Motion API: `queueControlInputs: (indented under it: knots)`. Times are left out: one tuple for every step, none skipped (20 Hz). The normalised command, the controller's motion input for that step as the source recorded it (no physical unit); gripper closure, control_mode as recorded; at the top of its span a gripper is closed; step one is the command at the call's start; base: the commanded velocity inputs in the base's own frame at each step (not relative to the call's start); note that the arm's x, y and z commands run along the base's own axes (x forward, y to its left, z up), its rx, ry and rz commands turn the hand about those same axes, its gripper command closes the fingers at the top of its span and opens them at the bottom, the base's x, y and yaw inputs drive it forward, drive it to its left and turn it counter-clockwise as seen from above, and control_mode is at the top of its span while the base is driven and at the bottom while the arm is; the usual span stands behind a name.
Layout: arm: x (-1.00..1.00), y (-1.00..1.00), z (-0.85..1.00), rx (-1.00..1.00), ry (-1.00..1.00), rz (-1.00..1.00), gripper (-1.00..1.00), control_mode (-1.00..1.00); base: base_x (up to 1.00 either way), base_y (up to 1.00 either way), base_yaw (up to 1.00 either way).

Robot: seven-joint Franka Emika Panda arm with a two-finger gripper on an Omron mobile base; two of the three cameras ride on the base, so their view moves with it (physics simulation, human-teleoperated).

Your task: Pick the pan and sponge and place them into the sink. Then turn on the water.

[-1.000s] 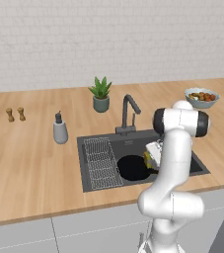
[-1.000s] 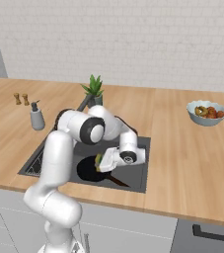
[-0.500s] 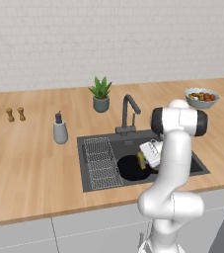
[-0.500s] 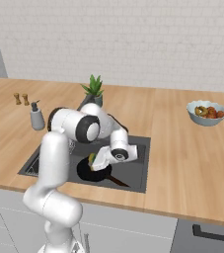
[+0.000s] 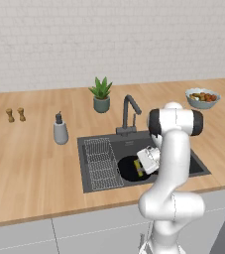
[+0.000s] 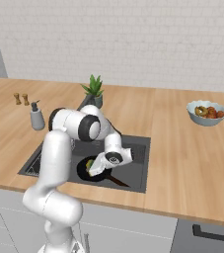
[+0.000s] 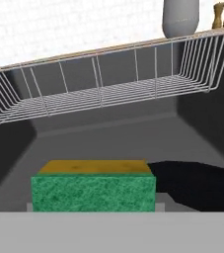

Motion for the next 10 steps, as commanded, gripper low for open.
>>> queueControlInputs:
  knots:
    - [0.27,0.0,-0.29,0.0,0.03,0.0,1.0,-1.0,0.0,0.0,0.0]
    - [0.28,0.0,-0.26,0.0,0.02,0.0,1.0,-1.0,0.0,0.0,0.0]
    - [0.28,-0.02,-0.22,0.0,0.01,0.0,1.0,-1.0,0.0,0.0,0.0]
    - [0.3,-0.06,-0.21,0.0,0.01,0.0,1.0,-1.0,0.0,0.0,0.0]
    - [0.32,-0.08,-0.19,0.0,0.01,0.0,1.0,-1.0,0.0,0.0,0.0]
    - [0.35,-0.09,-0.19,0.0,0.01,0.0,1.0,-1.0,0.0,0.0,0.0]
    - [0.36,-0.1,-0.17,0.0,0.01,0.0,1.0,-1.0,0.0,0.0,0.0]
    - [0.35,-0.07,-0.16,0.0,0.01,0.0,1.0,-1.0,0.0,0.0,0.0]
    - [0.36,-0.1,-0.13,0.0,0.01,0.0,1.0,-1.0,0.0,0.0,0.0]
    - [0.34,-0.1,-0.14,0.0,0.0,0.0,1.0,-1.0,0.0,0.0,0.0]
